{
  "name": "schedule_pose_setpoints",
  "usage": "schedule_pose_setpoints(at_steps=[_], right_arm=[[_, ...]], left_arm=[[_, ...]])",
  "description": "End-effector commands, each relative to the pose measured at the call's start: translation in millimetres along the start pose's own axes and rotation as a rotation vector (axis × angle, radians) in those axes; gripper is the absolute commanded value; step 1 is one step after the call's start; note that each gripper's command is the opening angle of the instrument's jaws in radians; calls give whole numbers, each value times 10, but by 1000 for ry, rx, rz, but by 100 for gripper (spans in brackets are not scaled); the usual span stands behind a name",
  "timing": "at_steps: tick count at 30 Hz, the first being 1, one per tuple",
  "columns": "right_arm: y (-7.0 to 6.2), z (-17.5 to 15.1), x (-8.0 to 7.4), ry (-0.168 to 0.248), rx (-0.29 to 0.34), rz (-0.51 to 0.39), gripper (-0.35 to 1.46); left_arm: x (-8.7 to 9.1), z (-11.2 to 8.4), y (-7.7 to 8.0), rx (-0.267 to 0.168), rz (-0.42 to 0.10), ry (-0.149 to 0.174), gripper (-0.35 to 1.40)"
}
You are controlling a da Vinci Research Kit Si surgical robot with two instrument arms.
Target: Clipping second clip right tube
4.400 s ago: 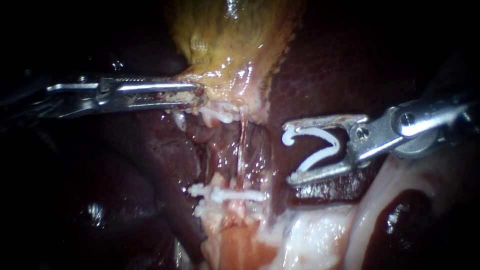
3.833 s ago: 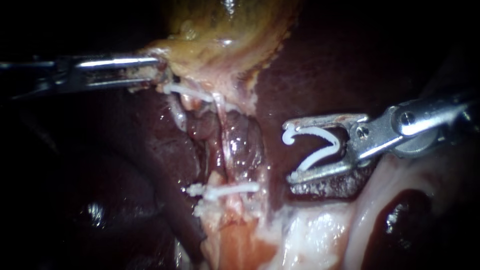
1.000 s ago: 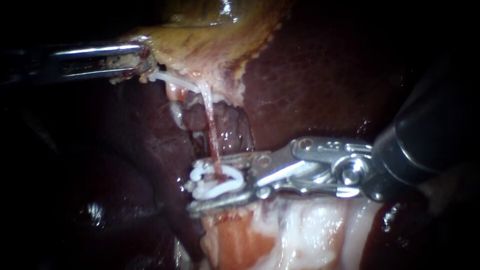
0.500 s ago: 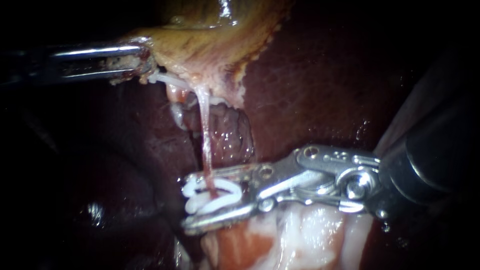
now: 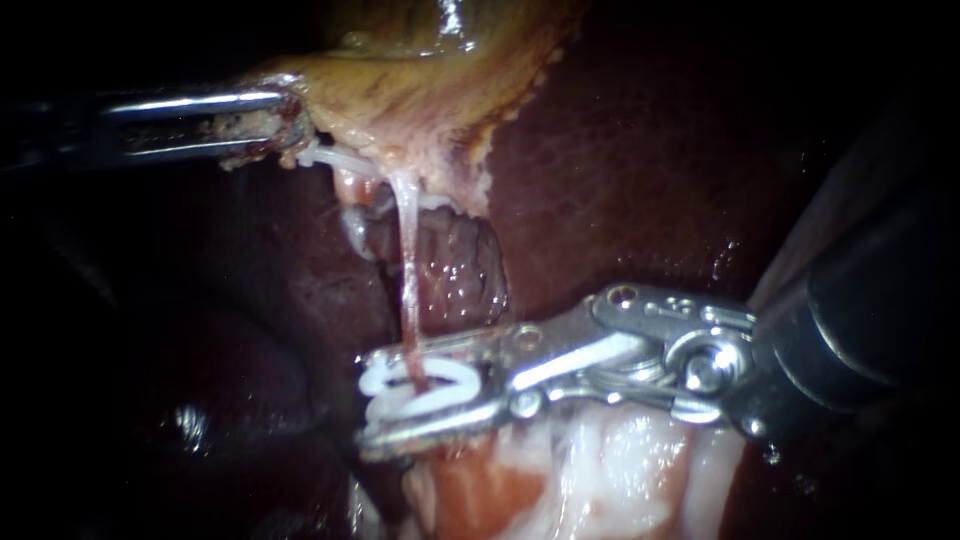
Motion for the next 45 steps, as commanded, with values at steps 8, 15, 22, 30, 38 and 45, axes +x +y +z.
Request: schedule_pose_setpoints(at_steps=[8, 15, 22, 30, 38, 45], right_arm=[[0, -1, 0, -1, 1, 5, 27], [-1, -2, -1, -5, 9, 9, 14], [-1, -2, -1, -20, 33, 2, -14], [-2, -5, -2, -22, 36, 1, -35], [-7, -11, -4, -53, 24, 56, -35], [-6, -11, -5, -53, 24, 55, -35]], left_arm=[[0, 0, 0, 0, 0, 0, -35], [0, 0, -1, 0, 0, 0, -35], [0, 0, -1, 0, 0, 0, -35], [0, 0, -1, 0, 0, 0, -35], [0, 1, -2, 0, 0, 0, -35], [0, 1, -2, 0, 0, 0, -35]])
